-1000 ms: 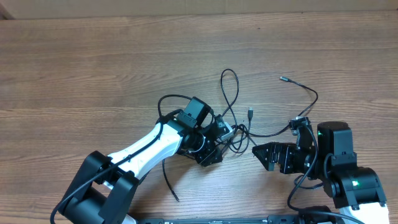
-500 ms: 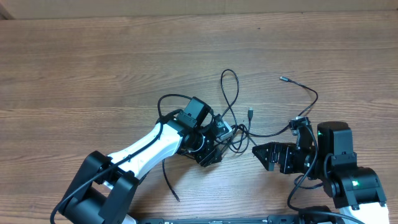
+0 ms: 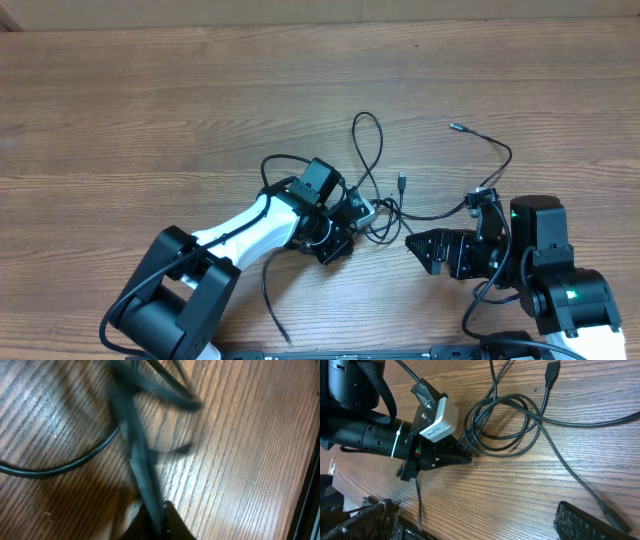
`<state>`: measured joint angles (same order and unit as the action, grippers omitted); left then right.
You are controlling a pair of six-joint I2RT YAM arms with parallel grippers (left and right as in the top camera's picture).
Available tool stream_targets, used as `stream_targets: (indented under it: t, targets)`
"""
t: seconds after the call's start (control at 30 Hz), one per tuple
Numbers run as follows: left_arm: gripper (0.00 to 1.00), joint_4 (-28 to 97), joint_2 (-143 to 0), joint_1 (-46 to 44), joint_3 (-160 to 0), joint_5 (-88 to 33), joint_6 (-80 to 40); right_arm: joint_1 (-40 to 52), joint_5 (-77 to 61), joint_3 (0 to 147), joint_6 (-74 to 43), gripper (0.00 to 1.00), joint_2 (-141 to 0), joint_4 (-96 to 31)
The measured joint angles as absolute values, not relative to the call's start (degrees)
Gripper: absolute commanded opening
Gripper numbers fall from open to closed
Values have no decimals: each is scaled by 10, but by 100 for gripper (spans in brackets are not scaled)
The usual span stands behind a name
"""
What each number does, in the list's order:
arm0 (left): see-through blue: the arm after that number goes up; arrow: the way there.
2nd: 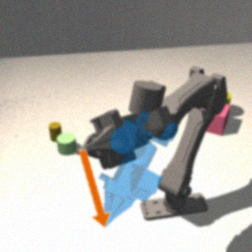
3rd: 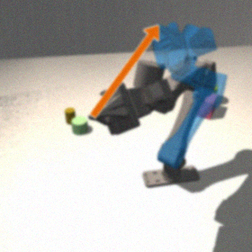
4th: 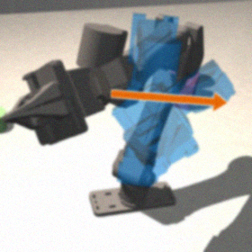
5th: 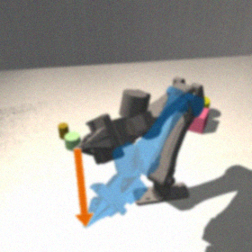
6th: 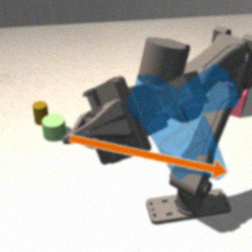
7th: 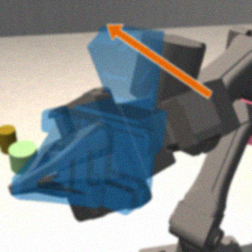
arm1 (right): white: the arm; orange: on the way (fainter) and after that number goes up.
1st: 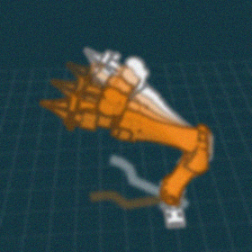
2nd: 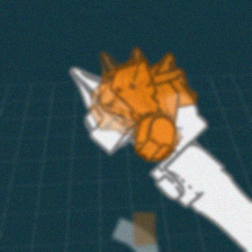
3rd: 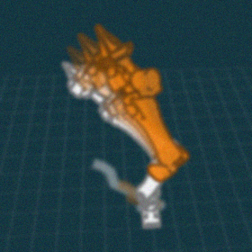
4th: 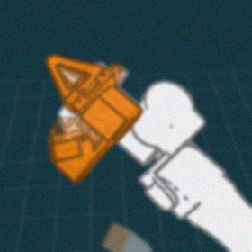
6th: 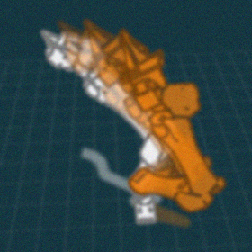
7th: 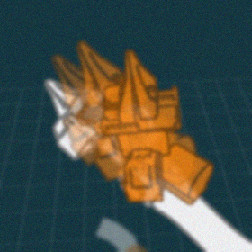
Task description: Untangle cables
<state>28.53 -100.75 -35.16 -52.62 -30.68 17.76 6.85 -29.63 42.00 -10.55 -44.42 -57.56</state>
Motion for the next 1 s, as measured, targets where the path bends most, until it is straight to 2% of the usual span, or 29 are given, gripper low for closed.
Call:
stream_targets:
  t: [0.33, 0.43, 0.73, 0.87, 1.0]
  targets:
    - [4, 362, -981, -333, -552, -326, 167, 69, -296, 420, -105, 100, -444, -575]
    - [4, 371, -921, -328, -583, -328, 173, 69, -296, 420, -105, 100, -444, -573]
    - [4, 394, -756, -327, -608, -314, 293, 69, -297, 420, -105, 99, -444, -538]
    - [4, 401, -727, -327, -608, -277, 322, 69, -356, 420, -108, 89, -445, -481]
    - [4, 406, -725, -327, -608, -271, 332, 69, -451, 420, -156, 86, -445, -401]
